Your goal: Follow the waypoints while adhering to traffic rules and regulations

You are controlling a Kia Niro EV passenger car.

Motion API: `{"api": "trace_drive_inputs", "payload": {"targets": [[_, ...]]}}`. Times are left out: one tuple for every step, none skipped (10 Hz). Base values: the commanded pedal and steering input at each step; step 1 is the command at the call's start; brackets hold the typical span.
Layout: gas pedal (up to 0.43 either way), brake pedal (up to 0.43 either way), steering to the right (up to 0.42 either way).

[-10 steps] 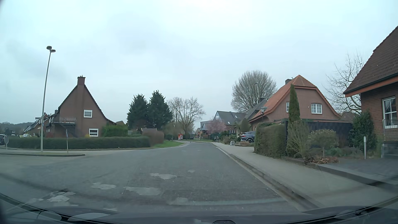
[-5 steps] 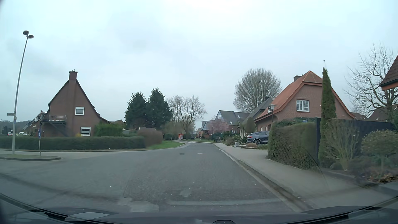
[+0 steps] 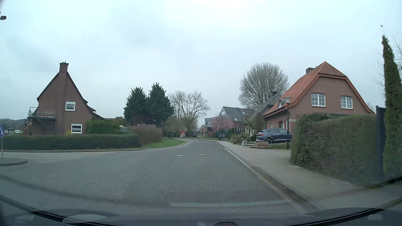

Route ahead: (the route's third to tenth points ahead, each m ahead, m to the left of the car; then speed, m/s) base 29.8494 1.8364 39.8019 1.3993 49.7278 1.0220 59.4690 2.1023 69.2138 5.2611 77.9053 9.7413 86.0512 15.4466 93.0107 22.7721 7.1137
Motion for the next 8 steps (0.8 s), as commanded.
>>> {"api": "trace_drive_inputs", "payload": {"targets": [[0.228, 0.0, -0.003], [0.228, 0.0, 0.002], [0.228, 0.0, 0.015], [0.228, 0.0, 0.033], [0.228, 0.0, 0.034], [0.228, 0.0, 0.023], [0.228, 0.0, 0.012], [0.228, 0.0, 0.005]]}}
